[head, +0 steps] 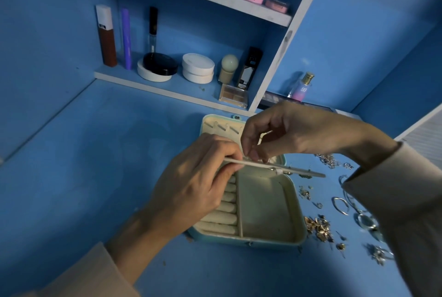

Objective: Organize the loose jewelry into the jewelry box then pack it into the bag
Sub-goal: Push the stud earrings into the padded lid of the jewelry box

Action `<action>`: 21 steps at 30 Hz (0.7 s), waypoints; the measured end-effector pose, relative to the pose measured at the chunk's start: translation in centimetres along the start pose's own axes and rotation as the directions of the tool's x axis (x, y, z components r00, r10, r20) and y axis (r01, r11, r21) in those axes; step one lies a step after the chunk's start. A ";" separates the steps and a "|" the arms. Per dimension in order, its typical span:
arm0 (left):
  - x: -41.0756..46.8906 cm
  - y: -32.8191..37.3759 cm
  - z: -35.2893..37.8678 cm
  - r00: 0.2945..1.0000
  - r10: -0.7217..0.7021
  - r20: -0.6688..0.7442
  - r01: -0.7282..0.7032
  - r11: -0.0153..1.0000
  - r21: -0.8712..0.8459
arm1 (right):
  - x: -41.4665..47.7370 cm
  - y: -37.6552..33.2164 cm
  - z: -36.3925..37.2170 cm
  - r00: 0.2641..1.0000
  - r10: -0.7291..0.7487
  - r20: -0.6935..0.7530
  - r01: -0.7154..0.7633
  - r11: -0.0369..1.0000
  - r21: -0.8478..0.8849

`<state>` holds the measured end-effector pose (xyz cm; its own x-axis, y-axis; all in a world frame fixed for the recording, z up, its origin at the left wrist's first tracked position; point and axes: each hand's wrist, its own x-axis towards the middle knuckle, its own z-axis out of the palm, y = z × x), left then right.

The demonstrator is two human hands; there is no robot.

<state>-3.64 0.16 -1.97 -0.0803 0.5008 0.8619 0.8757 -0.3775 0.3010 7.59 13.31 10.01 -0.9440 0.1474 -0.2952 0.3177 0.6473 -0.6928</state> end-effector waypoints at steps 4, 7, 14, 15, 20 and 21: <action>-0.1 0.0 0.0 1.000 0.005 0.004 -0.005 1.000 0.012 | 0.2 -0.2 -0.3 0.999 0.008 0.032 -0.006 0.998 -0.060; -0.1 0.0 -0.1 1.000 0.012 0.016 -0.012 1.000 0.005 | 0.2 -0.4 -0.4 0.999 0.009 0.051 -0.004 0.996 -0.088; 0.0 0.0 -0.1 1.000 0.021 0.019 -0.021 1.000 0.004 | 1.0 -1.5 -0.7 0.988 0.060 0.143 -0.037 0.987 -0.157; 0.0 0.0 -0.1 1.000 0.023 0.020 -0.023 1.000 0.009 | 1.1 -1.6 -0.8 0.986 0.069 0.152 -0.043 0.985 -0.166; 0.0 -0.1 -0.2 0.999 0.026 0.031 -0.026 1.000 0.017 | 1.2 -1.7 -0.5 0.985 0.085 0.147 -0.059 0.983 -0.174; 0.0 -0.1 -0.1 0.999 0.026 0.026 -0.027 0.999 0.017 | 1.2 -1.6 -0.5 0.986 0.089 0.138 -0.066 0.984 -0.164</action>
<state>-3.82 0.09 -1.98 -0.0447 0.5110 0.8584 0.8857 -0.3772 0.2707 5.88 12.82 11.10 -0.8905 0.1004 -0.4437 0.3607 0.7503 -0.5541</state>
